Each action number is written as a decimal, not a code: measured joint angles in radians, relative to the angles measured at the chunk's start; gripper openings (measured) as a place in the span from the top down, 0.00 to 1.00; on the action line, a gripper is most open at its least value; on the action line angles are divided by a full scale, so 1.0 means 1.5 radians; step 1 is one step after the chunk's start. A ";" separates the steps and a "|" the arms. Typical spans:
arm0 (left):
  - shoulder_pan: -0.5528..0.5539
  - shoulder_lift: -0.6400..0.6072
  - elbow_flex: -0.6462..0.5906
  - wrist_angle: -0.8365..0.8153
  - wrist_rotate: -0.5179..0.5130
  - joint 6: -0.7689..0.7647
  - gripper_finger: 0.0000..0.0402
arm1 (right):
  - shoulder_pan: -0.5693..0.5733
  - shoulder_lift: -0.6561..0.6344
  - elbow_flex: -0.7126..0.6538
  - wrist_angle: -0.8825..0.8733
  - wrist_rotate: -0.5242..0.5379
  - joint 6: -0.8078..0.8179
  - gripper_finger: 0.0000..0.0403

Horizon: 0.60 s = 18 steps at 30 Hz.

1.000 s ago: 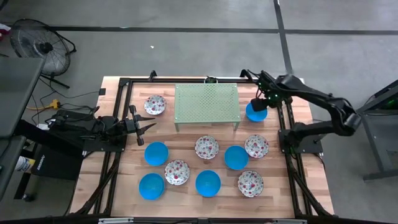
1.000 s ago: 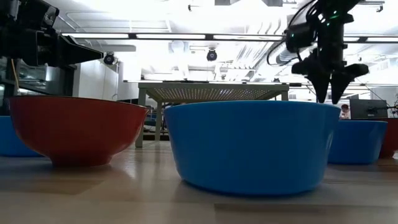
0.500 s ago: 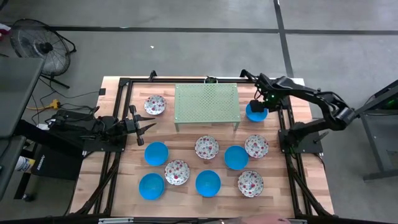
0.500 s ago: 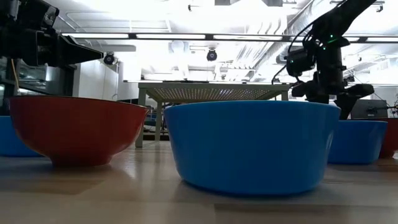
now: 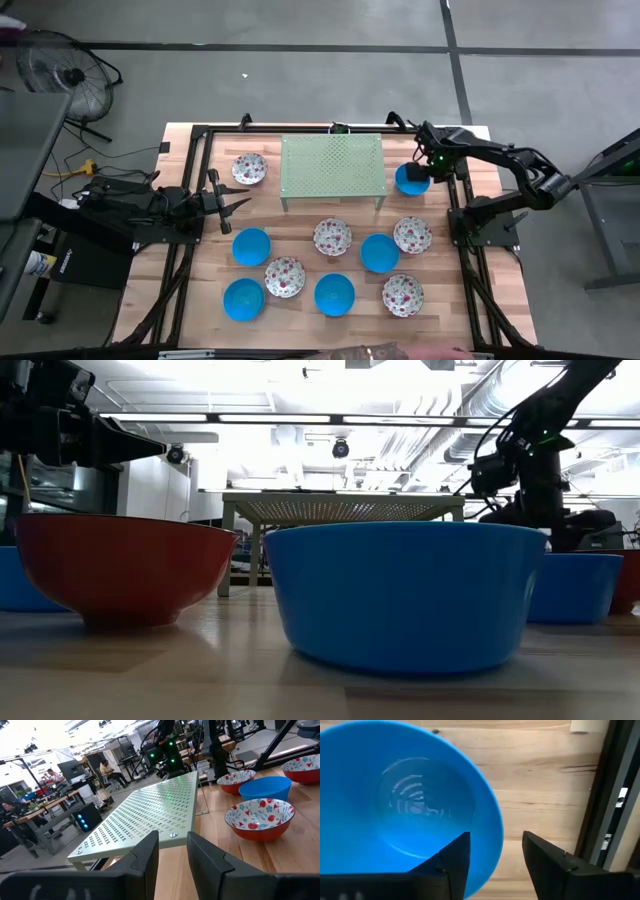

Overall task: Pick & Place Mini bowls
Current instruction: Put the blue bowl on the shelf

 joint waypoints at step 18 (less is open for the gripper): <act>0.000 0.000 0.000 0.000 0.000 0.000 0.76 | -0.011 0.000 0.002 0.001 -0.007 -0.043 0.99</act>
